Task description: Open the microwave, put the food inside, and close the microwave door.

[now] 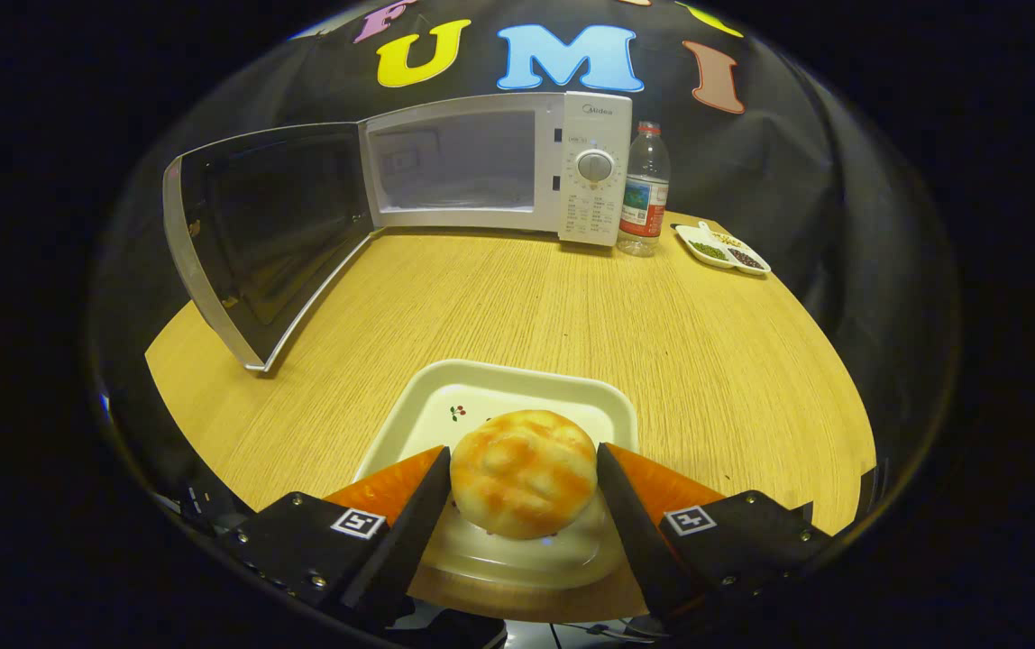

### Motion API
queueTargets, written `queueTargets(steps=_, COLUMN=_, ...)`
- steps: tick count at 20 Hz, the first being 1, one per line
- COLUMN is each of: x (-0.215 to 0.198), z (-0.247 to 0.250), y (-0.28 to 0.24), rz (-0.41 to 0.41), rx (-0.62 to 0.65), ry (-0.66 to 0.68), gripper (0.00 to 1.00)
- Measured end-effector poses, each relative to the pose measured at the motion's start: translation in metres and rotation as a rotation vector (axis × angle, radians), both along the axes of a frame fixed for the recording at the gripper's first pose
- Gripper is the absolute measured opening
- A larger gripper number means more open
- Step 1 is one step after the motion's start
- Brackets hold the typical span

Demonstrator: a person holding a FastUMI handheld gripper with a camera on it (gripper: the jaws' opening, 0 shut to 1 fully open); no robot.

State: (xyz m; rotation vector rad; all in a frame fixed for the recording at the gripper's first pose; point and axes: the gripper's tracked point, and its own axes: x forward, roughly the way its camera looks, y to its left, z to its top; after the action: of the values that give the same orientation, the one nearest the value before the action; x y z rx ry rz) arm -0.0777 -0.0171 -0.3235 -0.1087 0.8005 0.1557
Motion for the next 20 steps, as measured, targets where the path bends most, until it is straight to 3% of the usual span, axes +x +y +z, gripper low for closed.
queueTargets(steps=3, x=-0.001, z=0.002, y=0.001, rz=-0.005, rx=0.011, ry=0.011, gripper=0.79)
queueTargets(steps=10, x=0.019, z=0.033, y=0.016, rz=-0.059, rx=0.084, ry=-0.048, gripper=0.78)
queueTargets(steps=20, x=0.116, z=0.108, y=0.079, rz=-0.081, rx=0.219, ry=-0.255, gripper=0.78)
